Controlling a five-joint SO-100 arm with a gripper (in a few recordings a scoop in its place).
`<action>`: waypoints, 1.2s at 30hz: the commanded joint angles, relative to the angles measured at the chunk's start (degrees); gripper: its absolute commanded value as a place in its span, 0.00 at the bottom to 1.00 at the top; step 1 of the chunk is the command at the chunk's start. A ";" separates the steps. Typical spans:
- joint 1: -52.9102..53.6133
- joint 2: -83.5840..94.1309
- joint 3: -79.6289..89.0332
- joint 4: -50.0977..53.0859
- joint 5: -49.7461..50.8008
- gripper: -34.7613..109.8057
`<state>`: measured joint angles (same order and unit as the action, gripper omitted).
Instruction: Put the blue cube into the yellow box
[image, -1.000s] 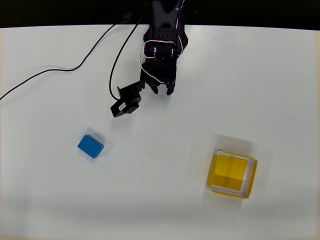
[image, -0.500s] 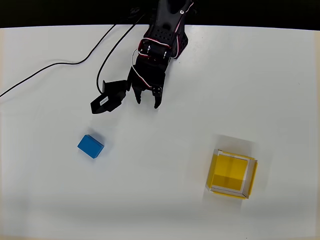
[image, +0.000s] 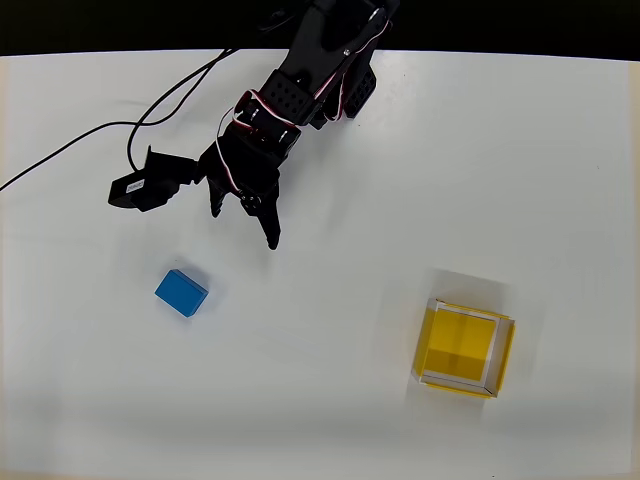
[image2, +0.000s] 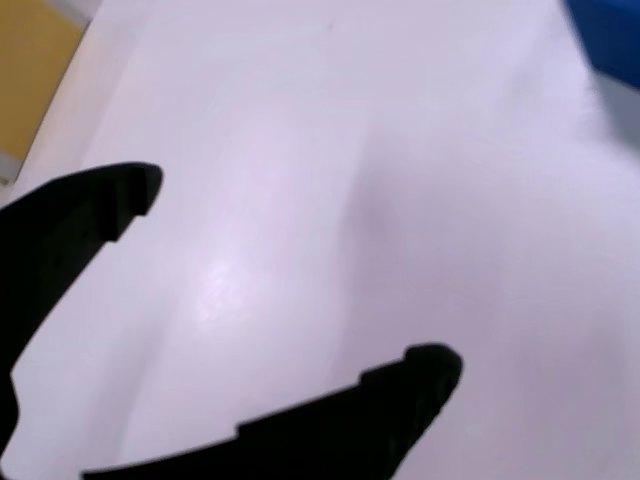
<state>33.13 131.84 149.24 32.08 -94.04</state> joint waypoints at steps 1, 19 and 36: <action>3.08 -6.86 -13.54 -4.57 -0.53 0.63; 5.89 -34.10 -31.38 -20.21 -0.53 0.67; 4.48 -51.59 -45.79 -22.50 1.14 0.67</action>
<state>37.88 78.84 111.36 10.63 -93.16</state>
